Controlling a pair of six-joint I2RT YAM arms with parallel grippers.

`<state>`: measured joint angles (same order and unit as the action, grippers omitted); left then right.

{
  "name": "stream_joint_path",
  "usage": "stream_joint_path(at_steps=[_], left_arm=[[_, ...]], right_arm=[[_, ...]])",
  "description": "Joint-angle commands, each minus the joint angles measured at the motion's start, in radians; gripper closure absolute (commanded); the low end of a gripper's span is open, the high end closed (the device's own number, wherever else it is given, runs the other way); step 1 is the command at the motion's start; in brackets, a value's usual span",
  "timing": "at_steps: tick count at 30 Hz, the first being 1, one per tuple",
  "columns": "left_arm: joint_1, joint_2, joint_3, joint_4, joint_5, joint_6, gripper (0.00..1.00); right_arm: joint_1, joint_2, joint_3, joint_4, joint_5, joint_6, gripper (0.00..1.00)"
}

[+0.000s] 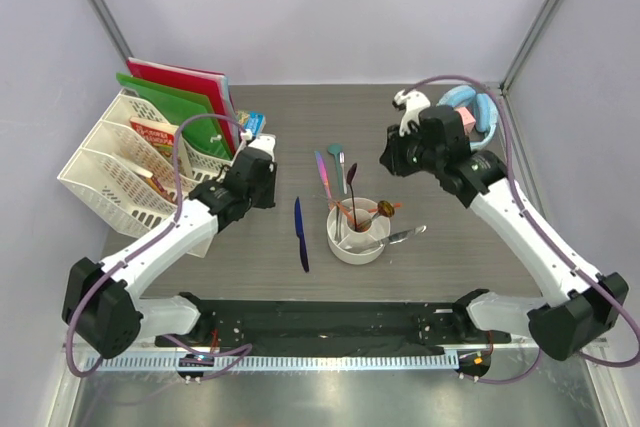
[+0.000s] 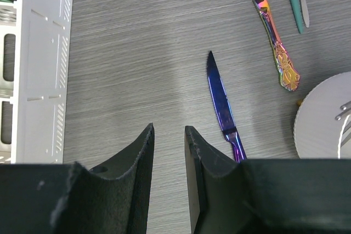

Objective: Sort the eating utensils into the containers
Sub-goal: Place the spoon in the storage box.

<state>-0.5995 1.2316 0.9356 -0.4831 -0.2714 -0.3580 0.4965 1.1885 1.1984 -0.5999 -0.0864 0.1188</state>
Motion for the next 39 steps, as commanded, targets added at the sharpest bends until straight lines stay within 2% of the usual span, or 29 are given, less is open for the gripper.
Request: stream_joint_path(at_steps=[1, 5, 6, 11, 13, 14, 17, 18, 19, 24, 27, 29, 34, 36, 39], left_arm=[[0.004, 0.02, 0.063, 0.024, -0.005, 0.017, 0.71], [0.004, 0.031, 0.074, 0.012, 0.012, 0.028, 0.71], [0.004, 0.032, 0.081, 0.006, 0.012, 0.031, 0.71], [0.009, 0.035, 0.106, 0.012, 0.001, 0.031, 0.71], [0.032, 0.052, 0.15, 0.064, 0.079, 0.047, 0.67], [0.041, 0.078, 0.179, 0.073, 0.102, 0.051, 0.66], [0.073, 0.253, 0.391, 0.019, 0.233, 0.047, 0.66], [0.073, 0.361, 0.499, 0.0, 0.266, 0.048, 0.67], [0.072, 0.408, 0.547, -0.026, 0.379, 0.05, 0.68], [0.073, 0.598, 0.682, 0.063, 0.598, 0.036, 0.69], [0.075, 0.707, 0.77, 0.018, 0.805, 0.048, 0.7], [0.073, 0.743, 0.775, 0.014, 0.933, 0.051, 0.71], [0.073, 0.697, 0.671, 0.132, 1.004, 0.01, 0.73], [0.072, 0.712, 0.686, 0.112, 1.088, 0.002, 0.75], [0.063, 0.686, 0.672, 0.115, 1.109, -0.013, 0.77]], right_arm=[[-0.084, 0.149, 0.137, 0.078, -0.004, -0.041, 0.77], [-0.192, 0.396, 0.333, 0.106, -0.226, -0.071, 0.77], [-0.196, 0.493, 0.384, 0.074, -0.248, -0.082, 0.77], [-0.213, 0.693, 0.605, 0.054, -0.302, -0.053, 0.78], [-0.216, 0.727, 0.627, 0.045, -0.299, -0.038, 0.81], [-0.214, 0.721, 0.606, 0.046, -0.29, -0.034, 0.81], [-0.22, 0.654, 0.512, 0.067, -0.211, -0.015, 0.82], [-0.233, 0.633, 0.486, 0.077, -0.188, -0.001, 0.82], [-0.24, 0.607, 0.462, 0.084, -0.161, 0.007, 0.82], [-0.283, 0.481, 0.34, 0.109, -0.118, 0.013, 0.81], [-0.317, 0.432, 0.284, 0.107, -0.107, 0.007, 0.81], [-0.335, 0.412, 0.248, 0.107, -0.102, 0.005, 0.81], [-0.346, 0.387, 0.193, 0.118, -0.104, 0.005, 0.81], [-0.352, 0.385, 0.184, 0.121, -0.108, 0.012, 0.81], [-0.354, 0.388, 0.173, 0.127, -0.105, 0.013, 0.81]])
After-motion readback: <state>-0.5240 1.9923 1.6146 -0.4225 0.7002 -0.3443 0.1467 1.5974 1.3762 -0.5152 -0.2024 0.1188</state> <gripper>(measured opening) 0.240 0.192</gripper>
